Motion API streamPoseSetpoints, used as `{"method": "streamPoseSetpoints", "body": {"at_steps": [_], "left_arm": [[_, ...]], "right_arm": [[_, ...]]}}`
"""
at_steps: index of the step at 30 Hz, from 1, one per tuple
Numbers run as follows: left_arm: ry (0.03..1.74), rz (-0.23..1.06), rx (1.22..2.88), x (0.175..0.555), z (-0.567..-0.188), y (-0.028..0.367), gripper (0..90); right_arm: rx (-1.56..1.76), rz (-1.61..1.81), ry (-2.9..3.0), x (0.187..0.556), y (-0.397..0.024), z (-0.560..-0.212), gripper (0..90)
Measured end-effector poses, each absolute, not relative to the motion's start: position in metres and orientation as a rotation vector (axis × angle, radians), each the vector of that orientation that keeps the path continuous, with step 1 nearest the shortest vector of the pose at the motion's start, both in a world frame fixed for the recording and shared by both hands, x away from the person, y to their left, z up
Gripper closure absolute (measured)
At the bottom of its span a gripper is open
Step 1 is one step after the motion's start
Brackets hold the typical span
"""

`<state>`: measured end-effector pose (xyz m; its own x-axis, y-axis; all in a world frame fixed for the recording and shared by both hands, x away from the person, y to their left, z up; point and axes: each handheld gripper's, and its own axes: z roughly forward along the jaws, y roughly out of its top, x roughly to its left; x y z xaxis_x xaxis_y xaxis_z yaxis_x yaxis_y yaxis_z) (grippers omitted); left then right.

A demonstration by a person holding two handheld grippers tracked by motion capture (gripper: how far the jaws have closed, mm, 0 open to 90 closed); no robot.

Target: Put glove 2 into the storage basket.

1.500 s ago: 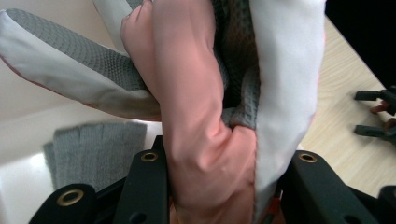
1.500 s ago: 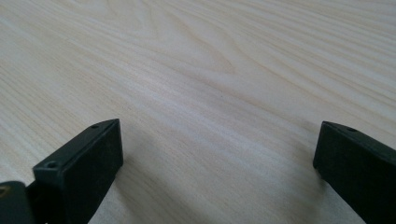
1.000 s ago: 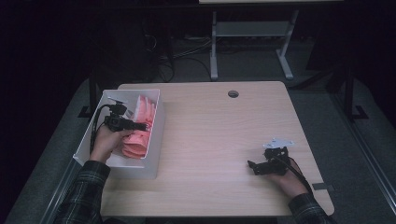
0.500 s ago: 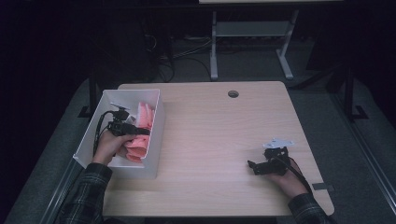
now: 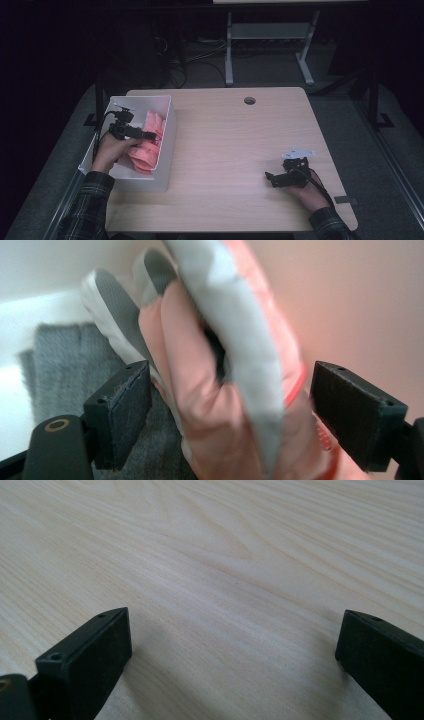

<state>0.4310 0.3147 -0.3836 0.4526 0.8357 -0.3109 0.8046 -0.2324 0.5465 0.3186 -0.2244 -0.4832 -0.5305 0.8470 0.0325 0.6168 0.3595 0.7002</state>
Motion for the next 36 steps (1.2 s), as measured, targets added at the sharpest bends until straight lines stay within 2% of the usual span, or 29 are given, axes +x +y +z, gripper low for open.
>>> {"method": "streamPoseSetpoints", "body": {"at_steps": [7, 16, 26, 36], "left_arm": [[1.318, 0.123, 2.015, 0.423, -0.354, 0.319, 16.2], [1.188, 0.166, 2.016, 0.417, -0.314, 0.300, 15.6], [0.995, 0.194, 2.035, 0.403, -0.290, 0.246, 15.6], [0.850, 0.226, 2.058, 0.380, -0.298, 0.180, 15.3]], "right_arm": [[1.291, 0.960, 2.292, 0.319, -0.224, -0.483, 0.9], [1.291, 0.960, 2.291, 0.319, -0.225, -0.483, 1.0], [1.292, 0.960, 2.290, 0.319, -0.224, -0.483, 0.9], [1.292, 0.960, 2.290, 0.319, -0.224, -0.483, 1.0]]}}
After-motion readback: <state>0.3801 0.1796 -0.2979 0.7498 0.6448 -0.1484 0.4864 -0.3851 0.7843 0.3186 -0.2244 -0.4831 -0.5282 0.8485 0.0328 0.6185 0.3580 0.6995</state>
